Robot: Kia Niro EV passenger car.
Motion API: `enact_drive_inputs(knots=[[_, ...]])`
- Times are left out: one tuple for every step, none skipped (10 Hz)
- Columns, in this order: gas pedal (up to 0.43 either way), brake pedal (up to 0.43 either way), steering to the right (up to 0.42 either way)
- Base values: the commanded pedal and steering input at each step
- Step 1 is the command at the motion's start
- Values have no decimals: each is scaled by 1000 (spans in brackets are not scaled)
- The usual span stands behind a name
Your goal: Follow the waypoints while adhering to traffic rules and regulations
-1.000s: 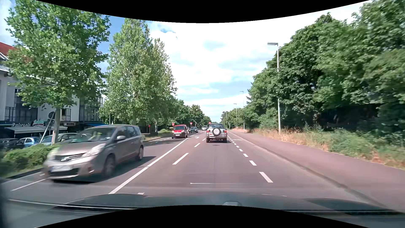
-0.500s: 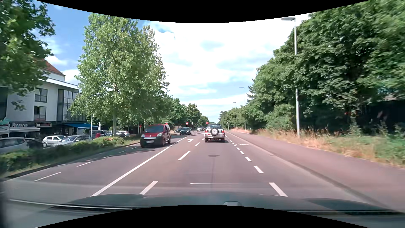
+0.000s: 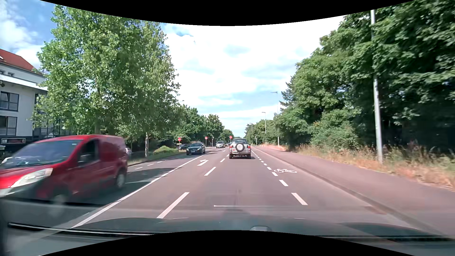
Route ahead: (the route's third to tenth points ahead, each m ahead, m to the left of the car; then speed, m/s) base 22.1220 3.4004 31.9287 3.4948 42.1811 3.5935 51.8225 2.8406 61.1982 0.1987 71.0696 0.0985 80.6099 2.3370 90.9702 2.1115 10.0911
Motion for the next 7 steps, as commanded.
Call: enact_drive_inputs(knots=[[0,0,-2],[0,0,-2],[20,0,-2],[39,0,-2],[47,0,-2],[59,0,-2],[67,0,-3]])
